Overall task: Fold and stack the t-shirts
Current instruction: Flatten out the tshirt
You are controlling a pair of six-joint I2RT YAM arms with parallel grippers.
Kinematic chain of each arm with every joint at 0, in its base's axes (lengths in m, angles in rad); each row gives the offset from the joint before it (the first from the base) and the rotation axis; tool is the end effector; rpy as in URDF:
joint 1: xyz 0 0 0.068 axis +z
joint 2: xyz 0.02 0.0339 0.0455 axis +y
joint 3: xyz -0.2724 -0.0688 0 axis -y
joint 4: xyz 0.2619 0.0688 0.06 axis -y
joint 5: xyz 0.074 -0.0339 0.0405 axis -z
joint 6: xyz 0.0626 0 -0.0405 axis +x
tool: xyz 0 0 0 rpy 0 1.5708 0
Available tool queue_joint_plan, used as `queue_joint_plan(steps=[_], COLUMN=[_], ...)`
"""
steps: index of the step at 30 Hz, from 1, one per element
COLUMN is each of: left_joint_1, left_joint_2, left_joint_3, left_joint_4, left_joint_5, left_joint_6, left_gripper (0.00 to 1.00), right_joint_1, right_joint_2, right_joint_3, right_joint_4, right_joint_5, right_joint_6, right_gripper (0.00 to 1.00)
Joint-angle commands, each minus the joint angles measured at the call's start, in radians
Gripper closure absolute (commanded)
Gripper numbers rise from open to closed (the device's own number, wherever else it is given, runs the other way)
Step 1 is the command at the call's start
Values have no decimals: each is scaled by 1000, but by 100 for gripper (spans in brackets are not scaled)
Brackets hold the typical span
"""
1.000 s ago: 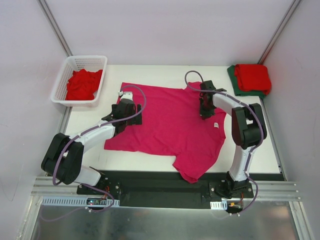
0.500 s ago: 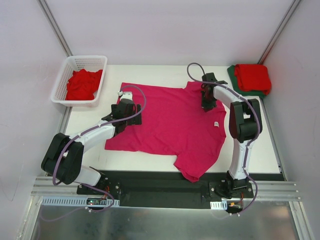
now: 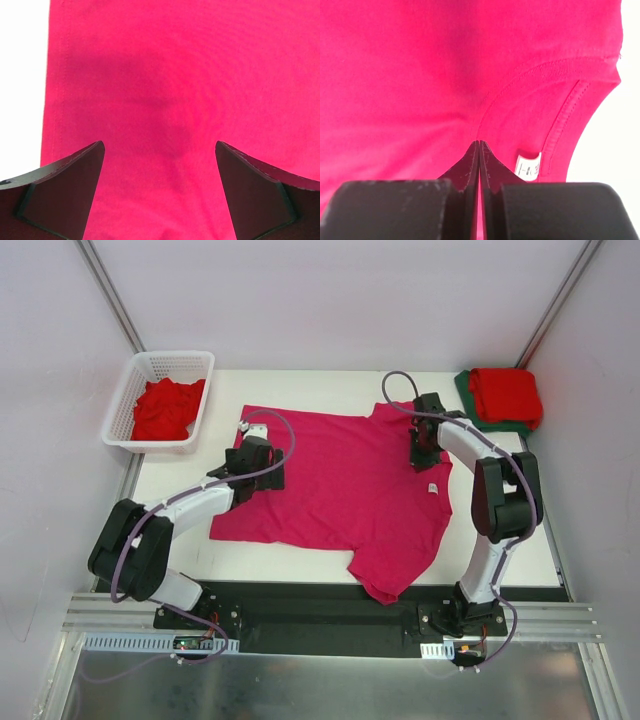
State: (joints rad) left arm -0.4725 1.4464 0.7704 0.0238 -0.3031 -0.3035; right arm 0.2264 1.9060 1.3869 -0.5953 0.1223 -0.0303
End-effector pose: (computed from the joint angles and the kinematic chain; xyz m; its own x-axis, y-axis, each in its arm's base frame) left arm 0.3062 -0.1355 0.1856 -0.5824 -0.0227 -0.8126 0.0514 0.9966 -0.0646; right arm 0.4176 0.0884 0.1707 -0.8692 -0.2311 -0.4372 -0.1968 0.9727 -0.1228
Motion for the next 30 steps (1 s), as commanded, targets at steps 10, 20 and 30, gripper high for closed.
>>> queue_joint_plan(steps=[10,20,30], left_joint_1=[-8,-5,2], left_joint_2=[101,163,178], left_joint_3=[145,234,257], left_joint_4=[-4,-19,-18], left_joint_5=[10,-7,10], left_joint_6=[37,76,83], left_gripper=[7,5,9], right_joint_1=[-4,-42,-79], right_joint_2=[129,300,343], right_joint_3=[177,431,545], right_joint_4=[-40,-159,-207], right_joint_5=[-47,-47,-41], right_joint_6=[-7,-16,-33], right_gripper=[98,99,99])
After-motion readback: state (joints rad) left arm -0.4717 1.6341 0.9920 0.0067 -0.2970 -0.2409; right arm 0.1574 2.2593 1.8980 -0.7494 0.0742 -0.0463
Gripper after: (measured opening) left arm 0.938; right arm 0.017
